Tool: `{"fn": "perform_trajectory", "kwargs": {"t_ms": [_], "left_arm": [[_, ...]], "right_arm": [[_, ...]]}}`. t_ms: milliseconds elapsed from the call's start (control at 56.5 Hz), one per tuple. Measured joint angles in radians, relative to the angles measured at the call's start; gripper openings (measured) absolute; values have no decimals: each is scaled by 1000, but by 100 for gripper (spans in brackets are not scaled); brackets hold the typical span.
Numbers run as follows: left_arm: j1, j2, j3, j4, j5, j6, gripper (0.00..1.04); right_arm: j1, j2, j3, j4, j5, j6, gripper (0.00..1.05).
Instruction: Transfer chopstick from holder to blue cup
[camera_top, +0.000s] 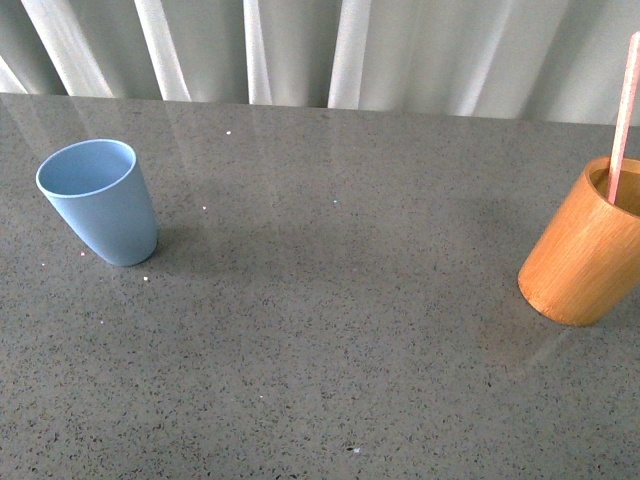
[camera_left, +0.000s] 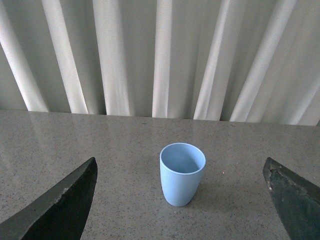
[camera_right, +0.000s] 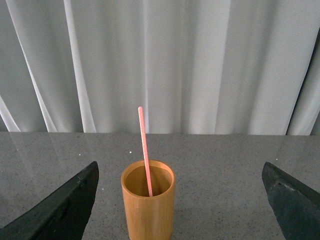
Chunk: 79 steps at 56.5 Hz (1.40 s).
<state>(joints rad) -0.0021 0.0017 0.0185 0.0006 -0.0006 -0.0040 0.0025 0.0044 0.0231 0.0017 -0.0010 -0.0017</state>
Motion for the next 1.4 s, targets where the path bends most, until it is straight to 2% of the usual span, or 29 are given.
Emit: {"fn": "perform_trajectory", "kwargs": {"t_ms": [372,442,513,584,725,849,1168,1398], "left_arm": [[-2,3,1,-3,-5,-1,98],[-59,61,26,-100,-164,-32,98],[-92,129,26,-109,-236,-53,98],[-64,246,38,-32,-179,-75,98],[79,533,163,129,-37,-77,98],[138,805,359,90,14,-60,98],[129,1403,829,-193,48,39,98],[77,1587,904,-224,45,60,98]], "right_arm": [[0,0,0,0,0,0,95],[0,0,0,0,0,0,95],[0,0,0,0,2,0,95],[0,0,0,0,0,0,95],[0,0,0,0,0,0,95],[0,0,0,0,0,0,95],[0,0,0,0,0,0,95],[0,0,0,0,0,0,95]]}}
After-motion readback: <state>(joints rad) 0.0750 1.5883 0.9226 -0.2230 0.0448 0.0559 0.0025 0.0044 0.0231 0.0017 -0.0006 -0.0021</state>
